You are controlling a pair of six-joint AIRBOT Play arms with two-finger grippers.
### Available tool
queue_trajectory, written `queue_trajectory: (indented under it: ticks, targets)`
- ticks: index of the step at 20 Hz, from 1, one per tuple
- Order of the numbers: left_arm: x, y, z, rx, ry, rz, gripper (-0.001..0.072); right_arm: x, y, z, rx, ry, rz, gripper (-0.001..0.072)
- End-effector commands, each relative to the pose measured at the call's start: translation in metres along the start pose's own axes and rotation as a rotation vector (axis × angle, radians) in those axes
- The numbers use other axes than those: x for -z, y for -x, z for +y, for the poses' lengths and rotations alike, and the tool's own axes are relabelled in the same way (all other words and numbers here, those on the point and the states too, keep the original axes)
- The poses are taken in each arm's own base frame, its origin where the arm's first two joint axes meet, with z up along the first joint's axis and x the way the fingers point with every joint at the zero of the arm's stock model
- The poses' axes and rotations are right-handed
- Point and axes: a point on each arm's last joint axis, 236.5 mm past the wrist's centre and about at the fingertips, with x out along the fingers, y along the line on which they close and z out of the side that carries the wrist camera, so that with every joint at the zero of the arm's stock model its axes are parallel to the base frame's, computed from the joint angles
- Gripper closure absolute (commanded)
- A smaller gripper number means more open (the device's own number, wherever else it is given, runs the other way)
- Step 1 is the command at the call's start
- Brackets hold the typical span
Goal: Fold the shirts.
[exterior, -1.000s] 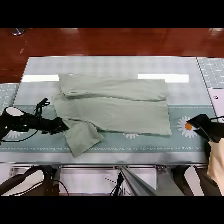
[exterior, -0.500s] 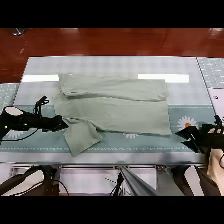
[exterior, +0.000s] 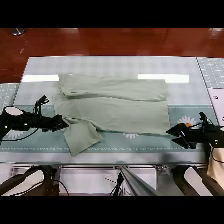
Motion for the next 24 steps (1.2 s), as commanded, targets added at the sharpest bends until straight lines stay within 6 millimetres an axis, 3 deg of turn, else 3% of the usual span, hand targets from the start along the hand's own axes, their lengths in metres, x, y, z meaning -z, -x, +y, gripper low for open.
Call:
queue_trajectory:
  ticks: [1,5,6,7,8,10,11,14,16,21,24]
  targets:
    - [-0.001,0.0,0.0,0.0,-0.002,-0.002,0.0671,-0.024,-0.011,0.019,-0.038,0.012,-0.04,0.0088]
    - [-0.001,0.0,0.0,-0.001,-0.002,-0.003,0.0671,-0.046,-0.026,0.04,-0.015,0.061,-0.04,0.0109]
    - [-0.001,0.0,0.0,-0.001,-0.002,-0.004,0.0671,-0.047,-0.03,0.044,-0.01,0.076,-0.021,0.0252]
    - [-0.001,0.0,0.0,-0.001,-0.002,-0.004,0.0671,-0.045,-0.033,0.049,-0.009,0.121,0.008,0.0502]
    - [-0.001,0.001,0.0,0.0,-0.003,-0.003,0.067,-0.038,-0.034,0.057,-0.016,0.232,0.05,0.0692]
    - [-0.009,0.008,-0.005,0.006,-0.02,-0.014,0.0671,-0.04,-0.023,0.066,0.0,0.305,0.063,0.0692]
    - [-0.022,0.018,-0.014,0.026,-0.033,-0.039,0.0671,-0.051,-0.013,0.071,0.018,0.317,0.032,0.0692]
    - [-0.084,0.058,-0.059,0.131,-0.064,-0.223,0.0671,-0.088,0.019,0.105,0.001,0.366,-0.068,0.0692]
    - [-0.125,0.076,-0.077,0.149,-0.087,-0.339,0.0671,-0.11,0.034,0.128,-0.011,0.412,-0.115,0.0692]
    - [-0.19,0.068,-0.099,0.159,-0.16,-0.341,0.0671,-0.153,0.039,0.176,-0.129,0.422,-0.171,0.0692]
    - [-0.228,0.062,-0.101,0.172,-0.121,-0.346,0.0671,-0.18,0.035,0.185,-0.14,0.408,-0.214,0.0692]
